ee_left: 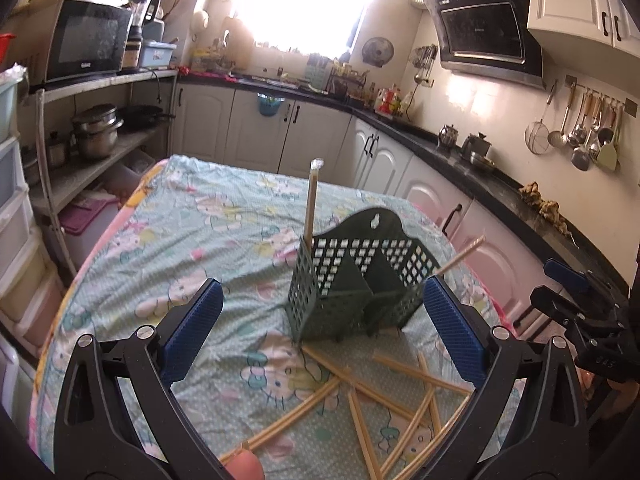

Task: Organize utensils
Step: 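Move the left gripper to a chopstick and close while the right grasps another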

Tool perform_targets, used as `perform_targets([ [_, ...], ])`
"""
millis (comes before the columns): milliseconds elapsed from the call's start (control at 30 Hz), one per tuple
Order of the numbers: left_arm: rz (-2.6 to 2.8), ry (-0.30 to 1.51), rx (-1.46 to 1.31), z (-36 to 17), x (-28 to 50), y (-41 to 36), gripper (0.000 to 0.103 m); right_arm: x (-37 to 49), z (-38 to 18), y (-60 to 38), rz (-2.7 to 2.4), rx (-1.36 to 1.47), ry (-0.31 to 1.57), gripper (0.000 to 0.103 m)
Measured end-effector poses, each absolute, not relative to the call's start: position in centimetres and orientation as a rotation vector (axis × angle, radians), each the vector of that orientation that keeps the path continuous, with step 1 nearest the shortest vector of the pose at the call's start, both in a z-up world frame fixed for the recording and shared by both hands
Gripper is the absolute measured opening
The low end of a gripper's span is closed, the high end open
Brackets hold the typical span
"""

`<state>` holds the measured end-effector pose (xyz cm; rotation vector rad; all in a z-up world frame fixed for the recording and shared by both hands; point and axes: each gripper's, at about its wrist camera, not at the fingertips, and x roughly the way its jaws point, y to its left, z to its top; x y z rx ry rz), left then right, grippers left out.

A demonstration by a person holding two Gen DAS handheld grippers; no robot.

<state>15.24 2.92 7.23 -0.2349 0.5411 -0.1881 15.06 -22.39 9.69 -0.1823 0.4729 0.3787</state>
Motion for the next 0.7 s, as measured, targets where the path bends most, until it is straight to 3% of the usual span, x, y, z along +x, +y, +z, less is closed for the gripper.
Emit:
perform_targets([
  [700, -0.292, 0.748, -0.222, 0.6, 15.1, -1.1, 0.092, 14.4, 2.9, -25.3, 0.338, -0.189, 0.647, 0.069],
])
